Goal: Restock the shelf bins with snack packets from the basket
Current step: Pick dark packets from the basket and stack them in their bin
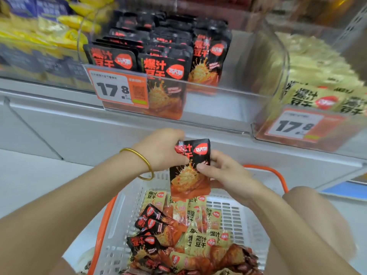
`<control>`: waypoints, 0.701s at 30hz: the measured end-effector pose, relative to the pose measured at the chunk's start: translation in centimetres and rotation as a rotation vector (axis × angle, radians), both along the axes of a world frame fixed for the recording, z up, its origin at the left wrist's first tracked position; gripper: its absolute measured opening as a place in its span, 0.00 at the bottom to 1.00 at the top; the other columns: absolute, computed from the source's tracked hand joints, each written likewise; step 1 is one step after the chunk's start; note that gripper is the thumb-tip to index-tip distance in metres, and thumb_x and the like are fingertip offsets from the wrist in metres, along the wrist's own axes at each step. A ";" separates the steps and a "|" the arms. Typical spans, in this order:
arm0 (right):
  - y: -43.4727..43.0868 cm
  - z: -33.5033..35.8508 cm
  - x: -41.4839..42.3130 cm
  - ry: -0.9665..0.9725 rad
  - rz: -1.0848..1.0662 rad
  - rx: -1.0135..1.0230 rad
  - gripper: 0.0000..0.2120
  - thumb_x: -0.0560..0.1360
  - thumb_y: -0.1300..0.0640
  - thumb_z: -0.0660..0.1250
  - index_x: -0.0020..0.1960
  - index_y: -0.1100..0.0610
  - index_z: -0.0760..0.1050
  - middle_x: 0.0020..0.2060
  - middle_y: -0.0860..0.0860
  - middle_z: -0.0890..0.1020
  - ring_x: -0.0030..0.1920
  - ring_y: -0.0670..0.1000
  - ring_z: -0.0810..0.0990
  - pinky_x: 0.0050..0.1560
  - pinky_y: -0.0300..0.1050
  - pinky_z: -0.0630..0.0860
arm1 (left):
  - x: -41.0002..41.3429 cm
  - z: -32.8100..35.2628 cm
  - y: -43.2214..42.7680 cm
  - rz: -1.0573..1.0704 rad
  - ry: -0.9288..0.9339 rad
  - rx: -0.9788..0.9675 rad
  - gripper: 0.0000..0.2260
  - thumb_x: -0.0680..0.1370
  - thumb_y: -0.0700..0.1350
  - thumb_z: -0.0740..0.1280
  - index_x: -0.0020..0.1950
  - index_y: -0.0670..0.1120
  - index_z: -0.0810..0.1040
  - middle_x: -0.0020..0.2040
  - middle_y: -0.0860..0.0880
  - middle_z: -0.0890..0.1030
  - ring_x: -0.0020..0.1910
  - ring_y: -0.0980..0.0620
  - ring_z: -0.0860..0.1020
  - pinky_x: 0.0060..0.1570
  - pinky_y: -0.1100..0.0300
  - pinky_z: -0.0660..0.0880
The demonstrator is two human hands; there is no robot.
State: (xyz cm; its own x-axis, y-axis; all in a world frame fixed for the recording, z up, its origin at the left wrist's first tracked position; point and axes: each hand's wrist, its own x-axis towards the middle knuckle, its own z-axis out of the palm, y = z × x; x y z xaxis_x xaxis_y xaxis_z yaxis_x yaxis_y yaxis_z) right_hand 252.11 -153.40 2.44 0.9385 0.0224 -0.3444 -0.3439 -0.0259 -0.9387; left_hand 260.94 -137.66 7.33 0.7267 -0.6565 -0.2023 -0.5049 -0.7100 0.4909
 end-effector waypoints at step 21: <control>-4.4 12.1 17.9 0.076 -0.325 -0.923 0.20 0.68 0.54 0.76 0.53 0.60 0.72 0.47 0.56 0.78 0.47 0.55 0.77 0.52 0.48 0.76 | 4.6 3.3 0.2 0.100 -0.976 -0.180 0.25 0.75 0.50 0.57 0.71 0.44 0.68 0.71 0.39 0.67 0.72 0.40 0.63 0.72 0.43 0.51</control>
State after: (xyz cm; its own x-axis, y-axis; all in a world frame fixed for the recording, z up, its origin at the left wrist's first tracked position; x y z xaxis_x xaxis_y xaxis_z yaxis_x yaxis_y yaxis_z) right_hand 270.05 -157.84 14.51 0.8262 -0.5412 -0.1564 -0.5224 -0.6321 -0.5723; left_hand 265.51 -137.46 10.61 0.5754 -0.5456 0.6093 -0.6865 -0.7271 -0.0026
